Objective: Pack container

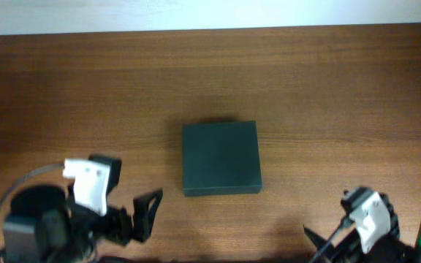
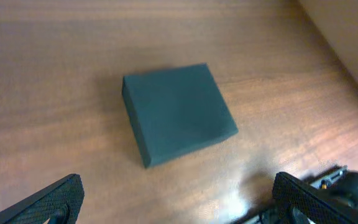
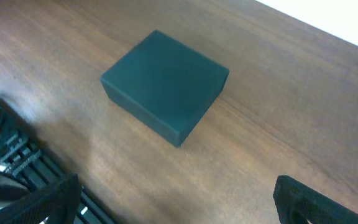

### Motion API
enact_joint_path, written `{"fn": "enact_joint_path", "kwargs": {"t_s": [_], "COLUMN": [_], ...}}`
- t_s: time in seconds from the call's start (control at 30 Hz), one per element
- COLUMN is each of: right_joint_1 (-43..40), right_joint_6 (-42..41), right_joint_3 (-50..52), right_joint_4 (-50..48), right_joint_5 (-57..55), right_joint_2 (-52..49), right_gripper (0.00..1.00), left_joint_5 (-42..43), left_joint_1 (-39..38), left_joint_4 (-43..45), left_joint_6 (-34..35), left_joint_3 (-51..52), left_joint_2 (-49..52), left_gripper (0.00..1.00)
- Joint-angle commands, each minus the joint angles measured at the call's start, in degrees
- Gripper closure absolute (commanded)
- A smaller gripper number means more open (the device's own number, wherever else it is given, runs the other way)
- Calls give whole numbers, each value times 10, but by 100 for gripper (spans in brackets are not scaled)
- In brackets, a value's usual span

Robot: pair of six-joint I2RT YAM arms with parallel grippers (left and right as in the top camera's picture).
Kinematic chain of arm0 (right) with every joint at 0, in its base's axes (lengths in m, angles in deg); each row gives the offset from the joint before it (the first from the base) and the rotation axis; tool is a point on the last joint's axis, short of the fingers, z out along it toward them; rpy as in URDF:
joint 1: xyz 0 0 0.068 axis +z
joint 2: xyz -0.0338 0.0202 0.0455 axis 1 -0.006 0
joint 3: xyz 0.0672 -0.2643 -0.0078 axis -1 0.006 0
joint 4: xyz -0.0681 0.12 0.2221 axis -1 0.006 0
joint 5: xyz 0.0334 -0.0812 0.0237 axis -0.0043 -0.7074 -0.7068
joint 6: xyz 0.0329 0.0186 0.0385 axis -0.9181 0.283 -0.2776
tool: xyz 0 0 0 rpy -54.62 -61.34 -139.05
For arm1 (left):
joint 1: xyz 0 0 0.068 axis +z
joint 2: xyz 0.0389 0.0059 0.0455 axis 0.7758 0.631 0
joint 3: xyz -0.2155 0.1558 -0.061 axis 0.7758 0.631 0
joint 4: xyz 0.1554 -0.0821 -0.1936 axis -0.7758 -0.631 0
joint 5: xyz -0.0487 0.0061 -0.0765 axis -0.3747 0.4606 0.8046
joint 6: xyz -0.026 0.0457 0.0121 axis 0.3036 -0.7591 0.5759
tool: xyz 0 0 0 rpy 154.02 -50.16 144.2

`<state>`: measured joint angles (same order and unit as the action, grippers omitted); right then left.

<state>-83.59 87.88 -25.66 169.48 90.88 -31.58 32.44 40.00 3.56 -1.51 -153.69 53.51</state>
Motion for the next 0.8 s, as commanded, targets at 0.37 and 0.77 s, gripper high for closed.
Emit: {"fn": "enact_joint_path", "kwargs": {"t_s": [0.37, 0.77], "right_joint_1": [3, 3], "right_joint_6": [4, 4], "right_joint_3": [10, 10], "right_joint_4": [-2, -2], "right_joint_5": [-5, -5], "right_joint_2": [47, 47], "right_gripper": [1, 1], "left_joint_5": [-21, -96], "left_joint_1": [-3, -3], "left_joint_4": [-60, -64], "left_joint_6": [14, -3], "left_joint_3": [52, 52], "left_joint_2": [-97, -97], "left_gripper": [1, 1]}}
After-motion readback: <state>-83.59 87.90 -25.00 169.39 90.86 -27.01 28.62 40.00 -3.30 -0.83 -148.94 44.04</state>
